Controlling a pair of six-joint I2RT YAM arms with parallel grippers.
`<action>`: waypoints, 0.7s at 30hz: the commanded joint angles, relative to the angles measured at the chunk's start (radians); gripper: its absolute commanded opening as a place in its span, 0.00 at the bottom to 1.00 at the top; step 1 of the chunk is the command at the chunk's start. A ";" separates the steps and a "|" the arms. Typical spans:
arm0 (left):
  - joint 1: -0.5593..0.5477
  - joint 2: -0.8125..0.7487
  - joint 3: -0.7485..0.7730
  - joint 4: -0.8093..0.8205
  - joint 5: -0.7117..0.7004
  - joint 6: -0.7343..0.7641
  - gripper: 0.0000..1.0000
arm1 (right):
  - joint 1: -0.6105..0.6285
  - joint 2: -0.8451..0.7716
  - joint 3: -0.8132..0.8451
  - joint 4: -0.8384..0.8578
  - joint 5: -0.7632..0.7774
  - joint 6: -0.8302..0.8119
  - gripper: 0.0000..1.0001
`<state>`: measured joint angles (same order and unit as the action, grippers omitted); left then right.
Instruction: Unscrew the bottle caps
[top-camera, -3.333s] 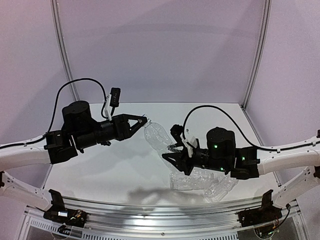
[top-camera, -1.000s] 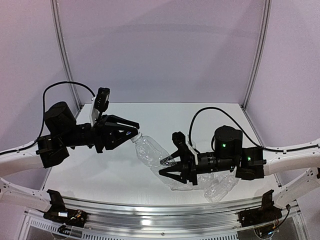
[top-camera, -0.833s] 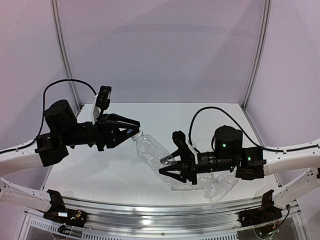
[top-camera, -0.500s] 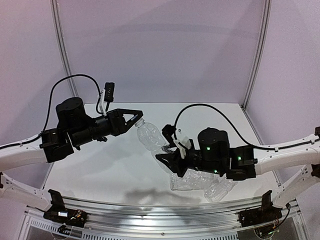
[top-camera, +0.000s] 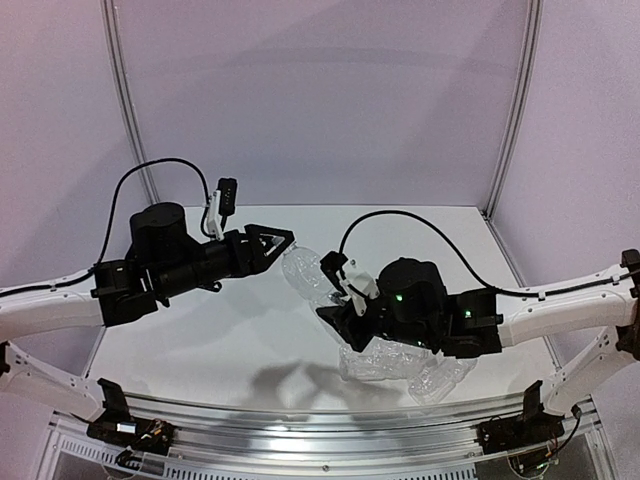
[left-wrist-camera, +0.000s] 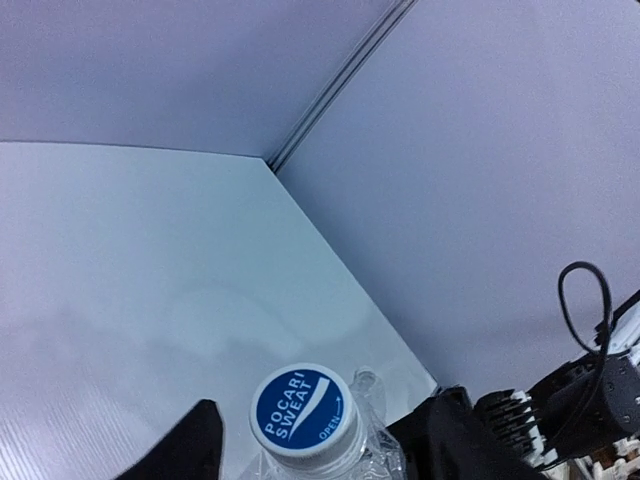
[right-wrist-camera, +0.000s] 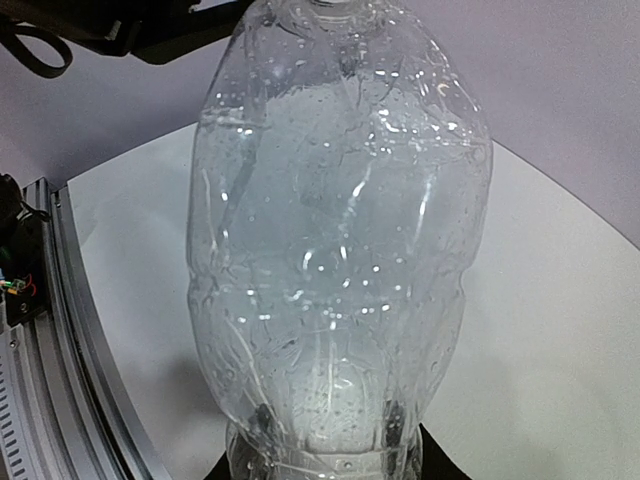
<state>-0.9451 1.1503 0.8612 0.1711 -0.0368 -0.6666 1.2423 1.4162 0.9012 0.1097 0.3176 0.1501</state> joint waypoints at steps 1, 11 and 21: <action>0.009 -0.098 -0.019 -0.020 0.075 0.114 0.80 | -0.001 -0.040 -0.017 0.008 -0.132 -0.003 0.00; 0.073 -0.218 -0.010 -0.048 0.498 0.279 0.95 | -0.002 -0.121 -0.094 0.141 -0.615 -0.024 0.00; -0.014 -0.225 0.027 -0.062 0.612 0.349 0.79 | -0.002 -0.155 -0.117 0.177 -0.691 -0.013 0.00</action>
<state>-0.9356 0.9363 0.8623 0.1322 0.5205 -0.3702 1.2411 1.2922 0.8082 0.2531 -0.3340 0.1387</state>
